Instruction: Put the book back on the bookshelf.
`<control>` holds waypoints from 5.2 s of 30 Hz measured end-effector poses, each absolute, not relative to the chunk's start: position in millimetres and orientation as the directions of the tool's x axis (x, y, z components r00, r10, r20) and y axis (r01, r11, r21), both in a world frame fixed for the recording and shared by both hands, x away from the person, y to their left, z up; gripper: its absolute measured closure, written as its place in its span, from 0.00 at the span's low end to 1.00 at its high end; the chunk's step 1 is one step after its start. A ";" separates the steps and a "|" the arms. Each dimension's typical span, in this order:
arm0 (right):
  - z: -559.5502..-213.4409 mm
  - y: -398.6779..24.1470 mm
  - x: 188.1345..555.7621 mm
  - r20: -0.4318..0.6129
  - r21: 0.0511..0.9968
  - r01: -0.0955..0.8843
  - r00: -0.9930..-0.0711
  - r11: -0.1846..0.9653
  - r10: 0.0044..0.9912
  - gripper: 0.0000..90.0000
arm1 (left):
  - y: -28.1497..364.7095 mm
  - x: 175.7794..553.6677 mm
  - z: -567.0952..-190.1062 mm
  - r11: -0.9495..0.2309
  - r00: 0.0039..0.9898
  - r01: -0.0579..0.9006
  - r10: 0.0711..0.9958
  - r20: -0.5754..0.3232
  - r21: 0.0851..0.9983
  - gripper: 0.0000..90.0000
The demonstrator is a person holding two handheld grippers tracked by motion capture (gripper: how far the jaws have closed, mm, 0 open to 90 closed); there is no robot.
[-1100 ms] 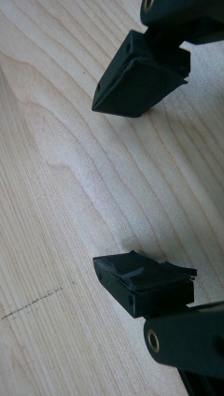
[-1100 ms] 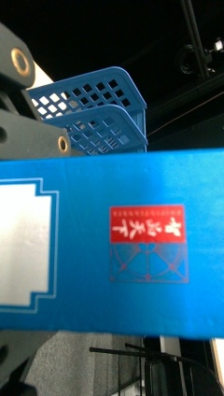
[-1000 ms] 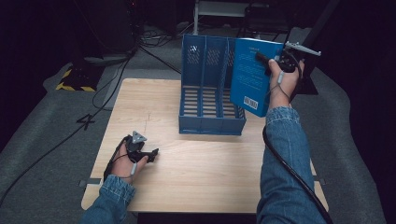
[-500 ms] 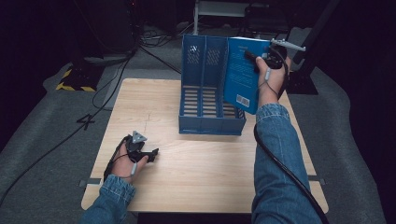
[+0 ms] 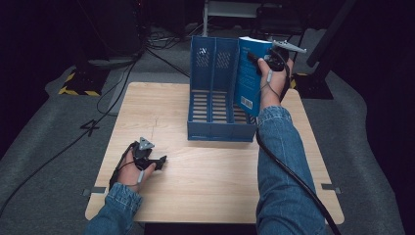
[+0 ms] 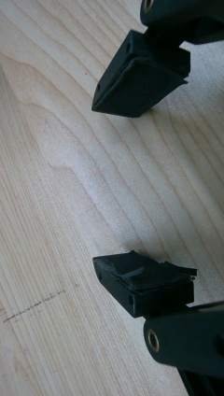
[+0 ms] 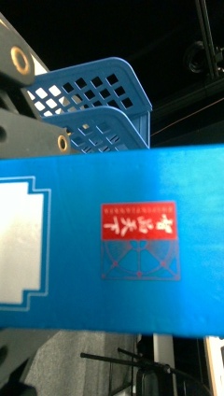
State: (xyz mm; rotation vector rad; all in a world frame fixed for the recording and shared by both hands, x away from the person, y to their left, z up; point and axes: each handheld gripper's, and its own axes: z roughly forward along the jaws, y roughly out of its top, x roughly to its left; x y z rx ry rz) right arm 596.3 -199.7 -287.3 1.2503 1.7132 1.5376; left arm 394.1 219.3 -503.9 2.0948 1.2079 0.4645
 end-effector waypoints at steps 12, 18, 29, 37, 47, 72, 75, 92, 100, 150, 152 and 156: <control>-322.4 -195.5 591.5 0.205 0.968 0.228 -0.459 -0.109 0.865 0.65 | 218.2 394.3 -504.0 -0.351 0.510 0.622 0.860 -0.023 0.700 0.25; -333.3 -194.9 590.5 0.192 0.969 0.232 -0.472 -0.089 0.860 0.65 | 217.9 394.7 -503.8 -0.360 0.519 0.617 0.854 -0.019 0.699 0.26; -324.8 -190.8 568.4 0.067 0.957 0.282 -0.441 0.067 0.895 0.61 | 216.9 394.3 -504.1 -0.353 0.515 0.617 0.857 -0.021 0.703 0.26; -313.1 -175.2 565.8 -0.078 0.885 0.403 -0.366 0.233 0.927 0.55 | 215.9 394.1 -504.0 -0.350 0.514 0.620 0.858 -0.026 0.702 0.26; -309.9 -174.1 570.6 0.016 0.866 0.476 -0.329 0.151 0.944 0.68 | 215.3 394.2 -504.0 -0.351 0.516 0.620 0.856 -0.027 0.702 0.26; -319.2 -166.9 613.9 0.078 0.902 0.425 -0.329 0.073 0.941 0.66 | 215.2 394.2 -503.9 -0.358 0.520 0.616 0.854 -0.022 0.702 0.27; -319.2 -166.9 613.1 0.055 0.903 0.418 -0.336 0.096 0.940 0.63 | 215.3 394.2 -503.7 -0.360 0.522 0.616 0.853 -0.021 0.701 0.27; -277.1 -195.1 559.7 0.049 0.935 0.334 -0.454 0.119 0.890 0.46 | 215.4 394.4 -503.9 -0.356 0.524 0.616 0.851 -0.028 0.703 0.27; -266.6 -217.6 522.0 0.048 0.935 0.320 -0.541 0.153 0.840 0.44 | 215.9 393.1 -504.0 -0.360 0.528 0.613 0.849 -0.025 0.704 0.27; -450.4 -308.5 392.7 0.025 0.764 0.530 -0.595 0.369 0.803 0.38 | 216.5 390.6 -504.2 -0.355 0.521 0.614 0.853 -0.024 0.705 0.27; -455.3 -309.8 391.5 0.030 0.762 0.535 -0.592 0.365 0.805 0.38 | 216.5 390.6 -504.2 -0.356 0.521 0.613 0.853 -0.023 0.705 0.27; -473.8 -313.9 385.4 0.014 0.751 0.542 -0.584 0.377 0.812 0.37 | 216.2 390.6 -504.3 -0.353 0.520 0.614 0.854 -0.025 0.706 0.27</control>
